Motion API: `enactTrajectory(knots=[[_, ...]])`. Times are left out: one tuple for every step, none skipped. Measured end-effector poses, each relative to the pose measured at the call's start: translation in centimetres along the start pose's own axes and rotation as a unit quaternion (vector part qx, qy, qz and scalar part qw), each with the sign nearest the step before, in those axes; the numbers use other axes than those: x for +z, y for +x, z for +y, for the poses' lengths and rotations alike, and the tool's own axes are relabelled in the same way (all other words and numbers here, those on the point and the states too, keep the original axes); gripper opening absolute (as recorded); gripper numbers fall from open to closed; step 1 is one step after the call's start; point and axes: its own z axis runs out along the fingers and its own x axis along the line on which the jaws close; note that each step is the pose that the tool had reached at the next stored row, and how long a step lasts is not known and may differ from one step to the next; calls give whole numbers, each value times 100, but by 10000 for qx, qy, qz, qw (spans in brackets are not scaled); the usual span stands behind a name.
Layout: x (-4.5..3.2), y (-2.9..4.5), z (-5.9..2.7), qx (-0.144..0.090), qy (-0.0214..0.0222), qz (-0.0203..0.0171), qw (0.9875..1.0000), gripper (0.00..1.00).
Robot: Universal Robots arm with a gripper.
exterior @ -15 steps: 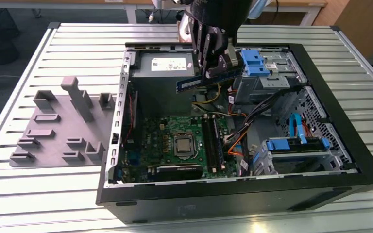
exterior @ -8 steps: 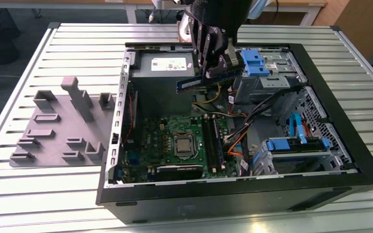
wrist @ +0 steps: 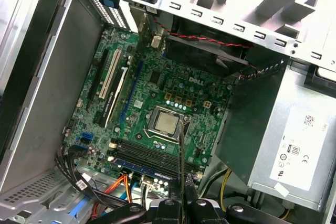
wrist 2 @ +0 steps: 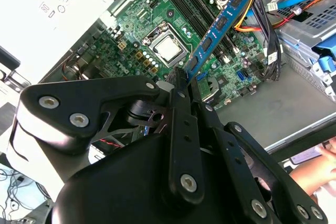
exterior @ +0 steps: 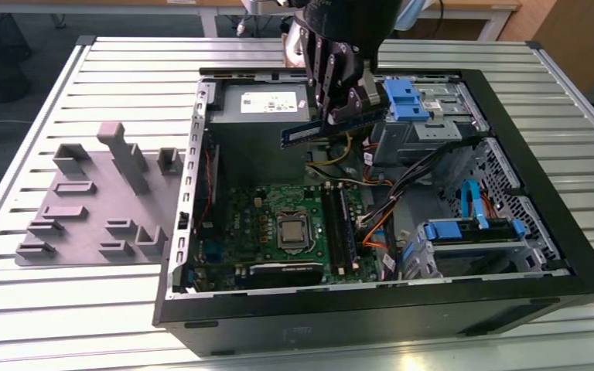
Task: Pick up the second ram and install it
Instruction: 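Insert the second ram into the second slot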
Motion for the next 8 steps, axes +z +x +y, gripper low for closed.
enactTrajectory(knots=[[0,0,0,-3,0,0,10000,14],[0,0,0,-5,0,0,10000,14],[0,0,0,-8,0,0,10000,14],[0,0,0,-11,0,0,10000,14],[0,0,0,-13,0,0,10000,14],[0,0,0,-16,0,0,10000,14],[0,0,0,-18,0,1,10000,14],[0,0,0,-21,0,1,10000,14]])
